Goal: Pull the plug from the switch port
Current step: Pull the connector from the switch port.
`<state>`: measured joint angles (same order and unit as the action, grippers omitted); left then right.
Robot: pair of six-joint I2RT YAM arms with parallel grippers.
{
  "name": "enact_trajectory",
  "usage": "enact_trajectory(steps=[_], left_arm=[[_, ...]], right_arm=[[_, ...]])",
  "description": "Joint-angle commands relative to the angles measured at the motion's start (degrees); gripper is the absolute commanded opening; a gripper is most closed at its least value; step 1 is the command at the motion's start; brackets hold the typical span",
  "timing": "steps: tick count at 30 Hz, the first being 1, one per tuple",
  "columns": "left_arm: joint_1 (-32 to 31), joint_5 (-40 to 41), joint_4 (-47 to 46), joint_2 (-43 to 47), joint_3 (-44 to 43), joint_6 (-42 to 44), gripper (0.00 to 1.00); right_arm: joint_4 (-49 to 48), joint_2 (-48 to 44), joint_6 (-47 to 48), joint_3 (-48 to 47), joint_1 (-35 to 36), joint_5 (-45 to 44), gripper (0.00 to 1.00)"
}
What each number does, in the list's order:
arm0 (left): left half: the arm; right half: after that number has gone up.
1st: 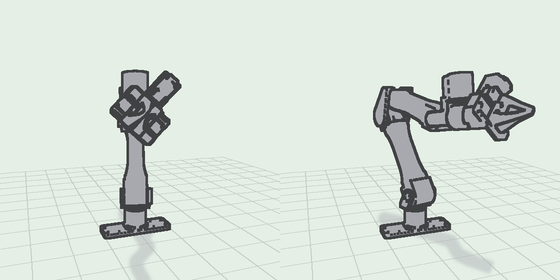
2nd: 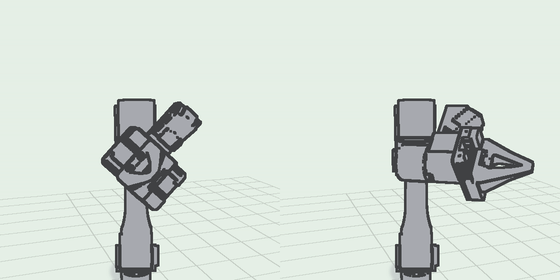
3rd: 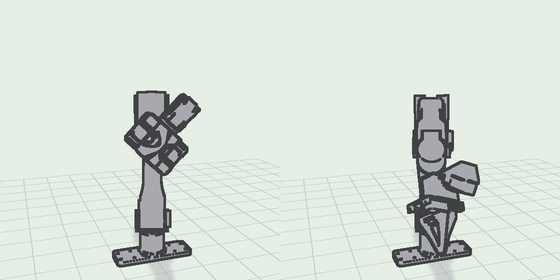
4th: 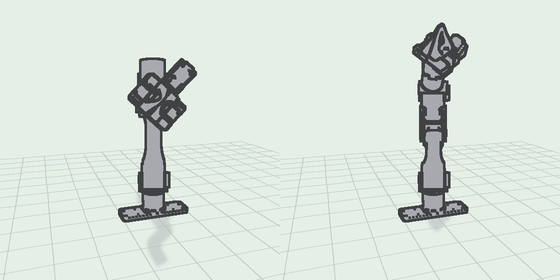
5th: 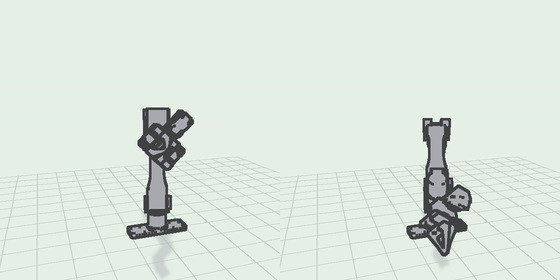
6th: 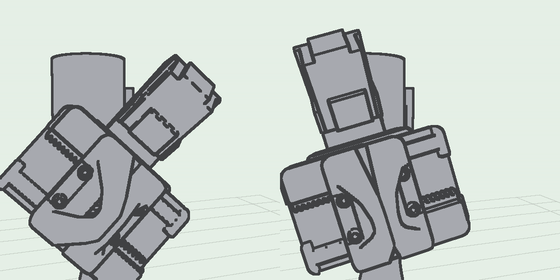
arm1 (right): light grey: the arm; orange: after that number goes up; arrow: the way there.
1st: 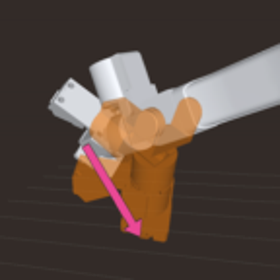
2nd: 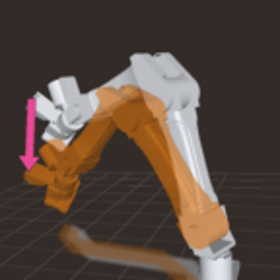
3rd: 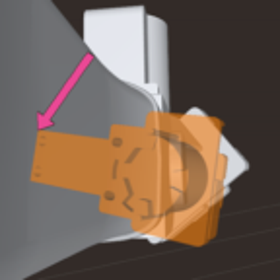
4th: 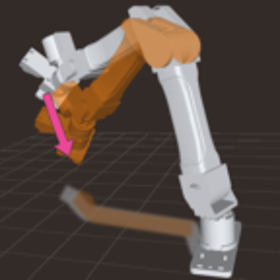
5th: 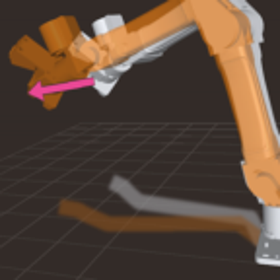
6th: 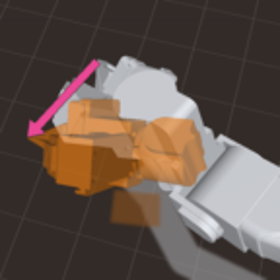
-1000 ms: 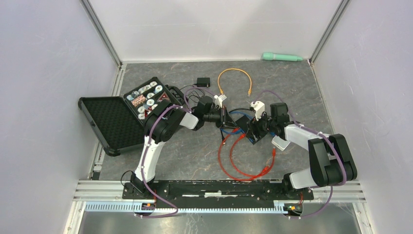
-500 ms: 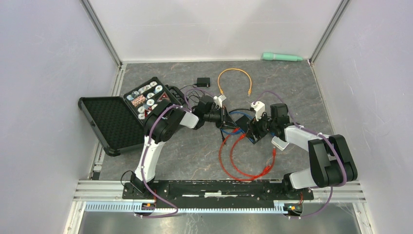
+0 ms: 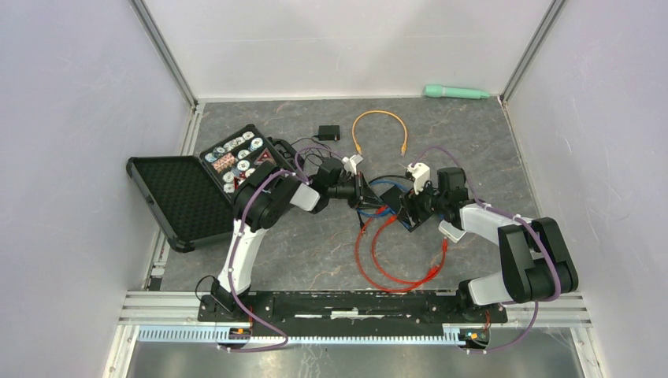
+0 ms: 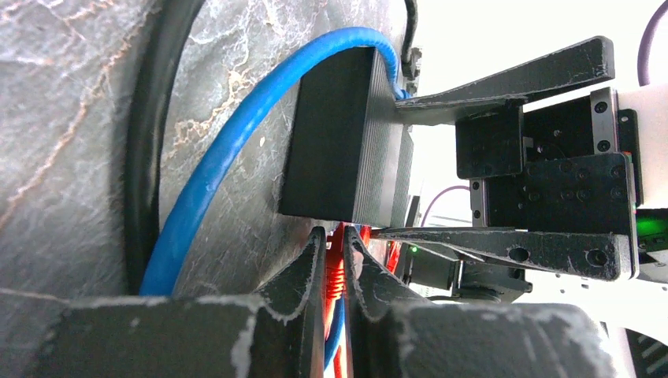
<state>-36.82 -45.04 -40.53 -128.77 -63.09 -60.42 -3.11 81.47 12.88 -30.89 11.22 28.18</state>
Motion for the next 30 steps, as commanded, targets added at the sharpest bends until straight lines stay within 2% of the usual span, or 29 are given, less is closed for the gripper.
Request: enact_trajectory(steps=[1, 11, 21, 25, 30], left_arm=[[-2.4, -4.5, -7.5, -0.3, 2.2, -3.9, 0.02], [-3.5, -4.5, -9.3, -0.8, 1.9, -5.2, 0.02], [0.8, -6.0, 10.5, -0.2, -3.3, 6.9, 0.02], [0.5, -4.4, 11.6, 0.5, -2.7, 8.1, 0.02], [-1.7, -3.0, 5.7, 0.6, -1.2, 4.6, 0.02]], right_arm=[[-5.4, 0.4, -3.0, 0.4, -0.2, -4.3, 0.11], [-5.1, 1.8, -2.6, 0.0, -0.7, -3.2, 0.10], [-1.5, 2.8, 6.8, -2.2, -2.7, -2.2, 0.10], [-3.1, 3.4, 3.1, -1.7, -2.8, -1.2, 0.10], [-5.6, 4.9, -3.9, -1.3, -2.8, 0.2, 0.09]])
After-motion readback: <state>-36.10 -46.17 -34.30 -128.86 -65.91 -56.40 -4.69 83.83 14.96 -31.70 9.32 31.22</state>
